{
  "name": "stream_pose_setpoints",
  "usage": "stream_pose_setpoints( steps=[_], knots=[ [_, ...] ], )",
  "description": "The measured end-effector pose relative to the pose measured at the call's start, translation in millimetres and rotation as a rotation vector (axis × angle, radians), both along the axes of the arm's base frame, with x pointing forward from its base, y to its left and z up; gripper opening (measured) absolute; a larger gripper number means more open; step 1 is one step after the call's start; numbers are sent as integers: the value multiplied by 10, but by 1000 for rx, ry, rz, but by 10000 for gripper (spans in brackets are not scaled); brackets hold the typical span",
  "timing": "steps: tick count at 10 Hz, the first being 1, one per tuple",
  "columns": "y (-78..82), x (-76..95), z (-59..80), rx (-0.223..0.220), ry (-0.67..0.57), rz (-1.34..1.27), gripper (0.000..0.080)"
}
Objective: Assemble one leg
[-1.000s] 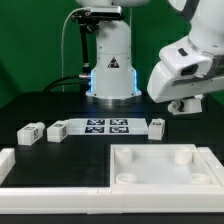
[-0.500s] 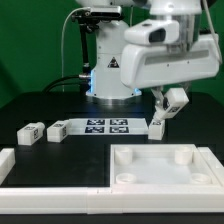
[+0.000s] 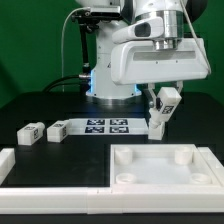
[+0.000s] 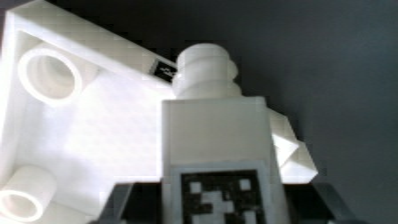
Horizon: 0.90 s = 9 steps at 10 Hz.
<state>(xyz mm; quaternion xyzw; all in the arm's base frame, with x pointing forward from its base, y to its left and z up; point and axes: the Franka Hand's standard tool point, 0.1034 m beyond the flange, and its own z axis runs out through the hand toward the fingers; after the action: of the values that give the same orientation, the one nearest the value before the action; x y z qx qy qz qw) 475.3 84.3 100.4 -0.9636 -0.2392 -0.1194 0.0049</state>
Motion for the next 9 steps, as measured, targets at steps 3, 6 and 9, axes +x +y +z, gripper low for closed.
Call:
stream_pose_setpoints(
  steps=[3,6,9],
  knots=[
    [224,342,-15,13,43,25,290],
    [337,518,-70,25,32,35,290],
    [279,572,-64,31,-53,42,290]
  ],
)
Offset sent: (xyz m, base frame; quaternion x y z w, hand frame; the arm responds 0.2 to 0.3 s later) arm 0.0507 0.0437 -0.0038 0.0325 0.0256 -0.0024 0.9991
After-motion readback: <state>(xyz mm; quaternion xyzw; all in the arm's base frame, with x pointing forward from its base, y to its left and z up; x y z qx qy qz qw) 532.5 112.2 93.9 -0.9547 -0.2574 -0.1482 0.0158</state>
